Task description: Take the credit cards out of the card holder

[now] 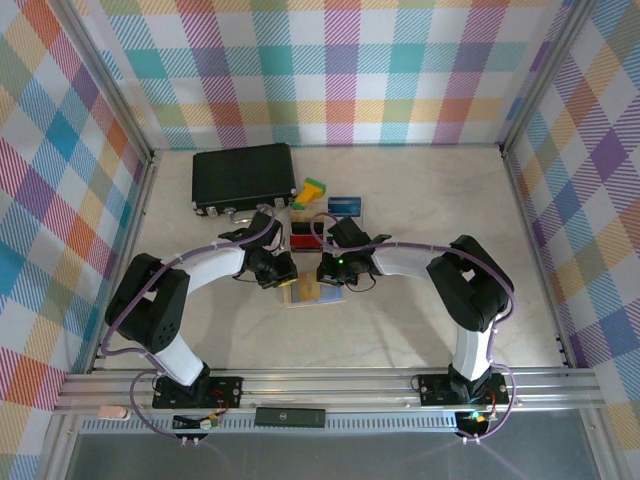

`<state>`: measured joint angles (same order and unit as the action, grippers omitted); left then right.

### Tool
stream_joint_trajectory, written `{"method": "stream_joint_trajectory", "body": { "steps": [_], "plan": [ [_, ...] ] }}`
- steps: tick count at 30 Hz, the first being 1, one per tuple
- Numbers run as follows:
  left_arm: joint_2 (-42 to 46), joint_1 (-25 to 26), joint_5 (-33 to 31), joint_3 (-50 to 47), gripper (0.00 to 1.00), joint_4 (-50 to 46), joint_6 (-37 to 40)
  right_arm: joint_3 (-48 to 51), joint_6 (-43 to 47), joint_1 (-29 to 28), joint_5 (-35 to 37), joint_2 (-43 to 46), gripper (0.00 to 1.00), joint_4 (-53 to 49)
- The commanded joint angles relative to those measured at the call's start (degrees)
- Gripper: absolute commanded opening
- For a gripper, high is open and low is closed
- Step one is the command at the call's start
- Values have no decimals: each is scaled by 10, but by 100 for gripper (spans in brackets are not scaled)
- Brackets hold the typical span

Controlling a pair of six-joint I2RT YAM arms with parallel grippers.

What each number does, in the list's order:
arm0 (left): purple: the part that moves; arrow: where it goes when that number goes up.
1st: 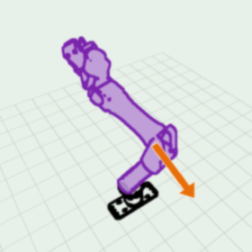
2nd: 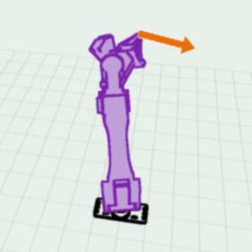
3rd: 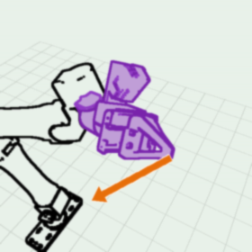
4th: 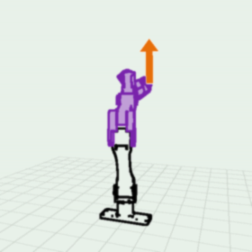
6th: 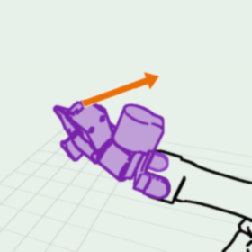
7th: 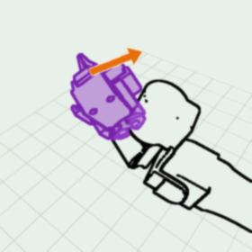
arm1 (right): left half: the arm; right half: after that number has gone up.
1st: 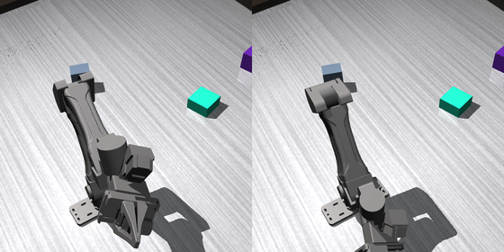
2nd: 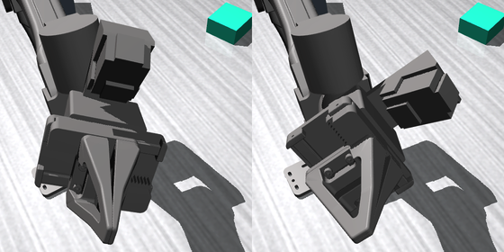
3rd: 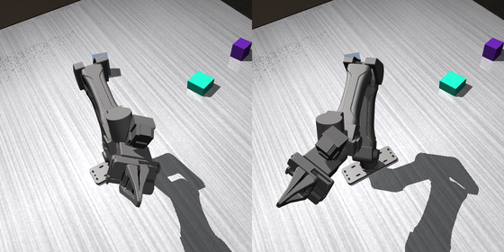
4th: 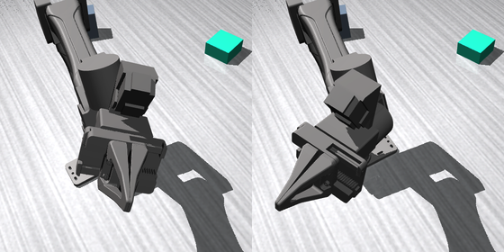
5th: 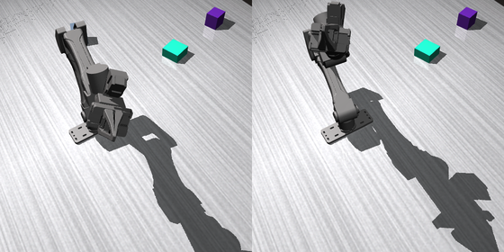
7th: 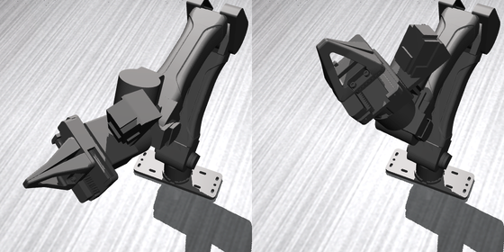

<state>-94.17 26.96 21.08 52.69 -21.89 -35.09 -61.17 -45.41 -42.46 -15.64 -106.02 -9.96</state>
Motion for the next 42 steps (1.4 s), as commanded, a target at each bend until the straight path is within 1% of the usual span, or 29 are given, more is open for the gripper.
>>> {"method": "stream_joint_trajectory", "body": {
  "steps": [1,5,10,14,20,26,29,35,38,42],
  "plan": [
    [-19,7,17,11,13,3,2,2,7,-2,-11,-2,7,0],
    [-44,7,3,6,11,-3,-1,11,3,1,-32,-1,11,23],
    [-51,7,-11,-3,8,-6,-2,23,-7,3,-77,-2,19,66],
    [-49,6,-25,-6,6,-11,-4,26,-10,3,-77,-3,19,71],
    [-48,6,-31,-8,6,-14,-5,31,-12,3,-62,1,13,70],
    [-41,6,-40,-6,6,-18,-3,39,2,3,-8,25,5,42],
    [-34,6,-42,-5,9,-18,-3,53,27,3,22,51,3,38],
    [-6,1,-42,14,17,-28,-6,79,129,3,59,122,0,36],
    [18,-7,-43,27,23,-26,-15,85,181,3,70,160,0,32],
    [56,-27,-56,38,34,-20,-26,95,244,5,86,206,0,40]
  ]
}}
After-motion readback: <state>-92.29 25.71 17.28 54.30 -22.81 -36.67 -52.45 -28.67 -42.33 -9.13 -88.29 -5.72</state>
